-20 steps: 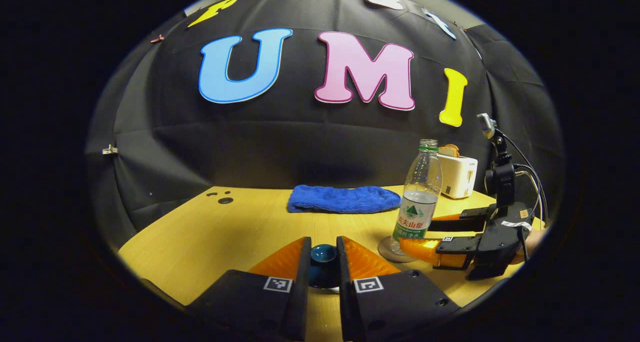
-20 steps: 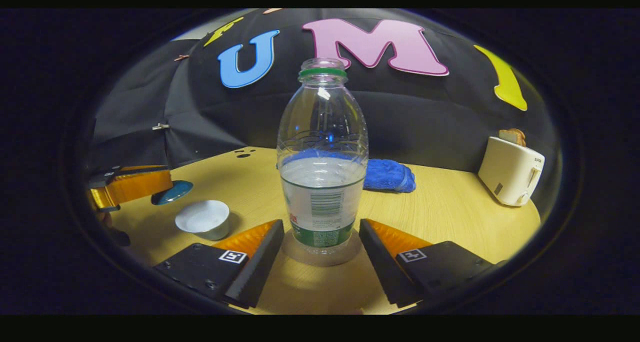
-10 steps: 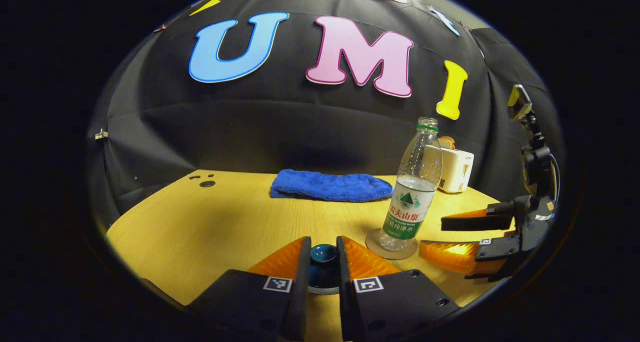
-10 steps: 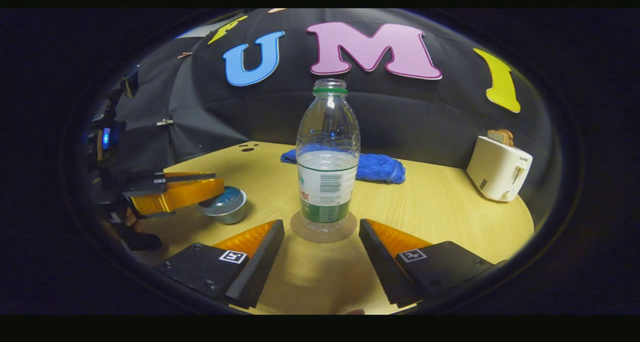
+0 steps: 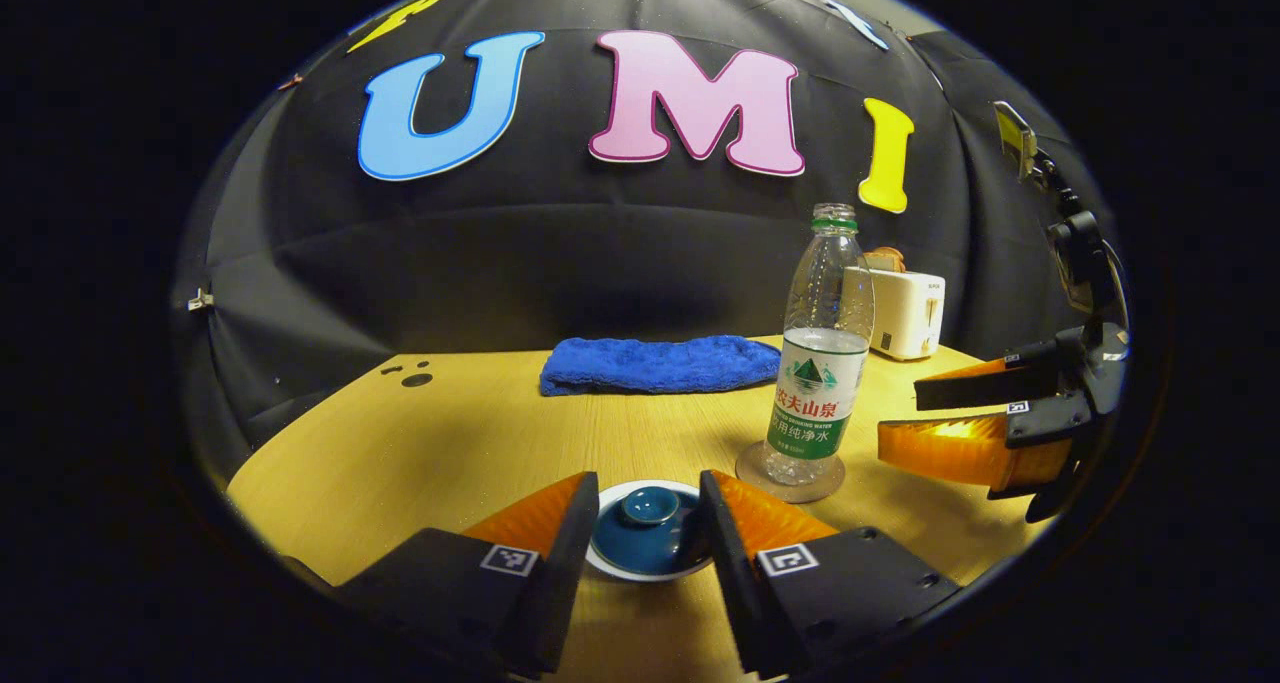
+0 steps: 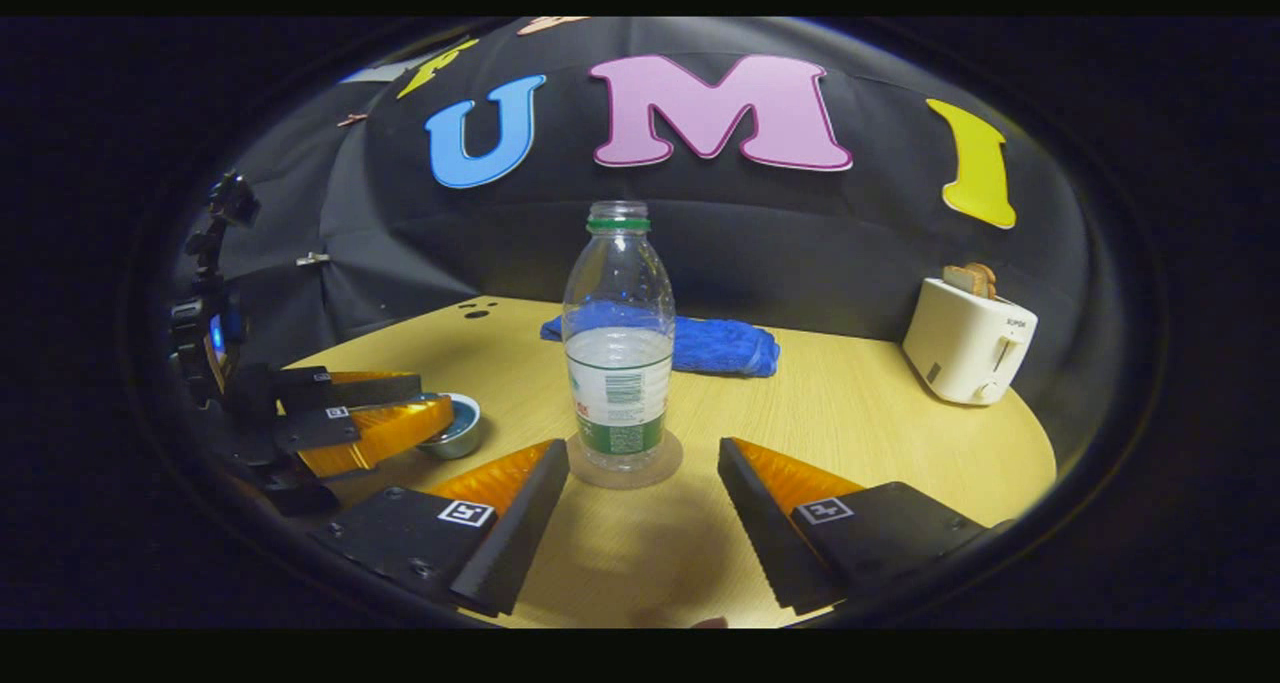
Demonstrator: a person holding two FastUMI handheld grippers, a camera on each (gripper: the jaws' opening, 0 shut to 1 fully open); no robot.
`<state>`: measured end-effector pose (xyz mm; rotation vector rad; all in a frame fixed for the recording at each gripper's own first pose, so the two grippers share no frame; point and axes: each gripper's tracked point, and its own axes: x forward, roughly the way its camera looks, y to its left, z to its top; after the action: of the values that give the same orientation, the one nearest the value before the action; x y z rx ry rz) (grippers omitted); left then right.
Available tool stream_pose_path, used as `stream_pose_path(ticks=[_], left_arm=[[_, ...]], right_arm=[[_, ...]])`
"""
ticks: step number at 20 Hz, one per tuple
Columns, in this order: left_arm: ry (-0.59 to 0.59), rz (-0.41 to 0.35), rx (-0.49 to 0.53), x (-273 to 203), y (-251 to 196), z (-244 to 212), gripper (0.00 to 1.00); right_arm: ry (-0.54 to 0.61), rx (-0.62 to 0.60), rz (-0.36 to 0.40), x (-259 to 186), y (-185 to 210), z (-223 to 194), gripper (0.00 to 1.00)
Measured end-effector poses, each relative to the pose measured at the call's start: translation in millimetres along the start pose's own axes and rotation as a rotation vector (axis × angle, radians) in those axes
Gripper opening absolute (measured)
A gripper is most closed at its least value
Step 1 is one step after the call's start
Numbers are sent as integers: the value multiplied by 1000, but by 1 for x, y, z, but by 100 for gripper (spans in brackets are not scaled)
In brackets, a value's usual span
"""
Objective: Open the teacup lid with one hand, grasp the water bottle and pour water into the teacup with the other hand; after pouring, place the water bottle on the coaster and then close the teacup lid.
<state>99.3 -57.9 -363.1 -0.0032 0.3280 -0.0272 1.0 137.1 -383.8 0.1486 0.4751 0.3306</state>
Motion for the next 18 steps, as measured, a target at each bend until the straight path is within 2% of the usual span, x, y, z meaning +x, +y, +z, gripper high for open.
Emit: stream_pose_path(ticks=[3,4,6,7,12,15,18], left_arm=[[-8,-1,-10,-10,3,20,78],[-13,-5,-15,-16,2,30,88],[-26,2,-14,-29,7,54,99],[-28,2,-8,-37,8,66,99],[-50,3,14,-77,11,137,99],[-80,-17,-12,-98,7,181,98],[-136,-10,6,-116,13,223,99]], right_arm=[[-21,2,-11,-12,1,18,94],[-28,-1,-19,-17,-1,25,94],[-38,-7,-35,-27,-3,42,93],[-44,-3,-39,-33,-3,52,89],[-86,26,-54,-75,8,113,96],[-132,37,-40,-100,22,156,97],[-191,9,-31,-122,29,199,97]])
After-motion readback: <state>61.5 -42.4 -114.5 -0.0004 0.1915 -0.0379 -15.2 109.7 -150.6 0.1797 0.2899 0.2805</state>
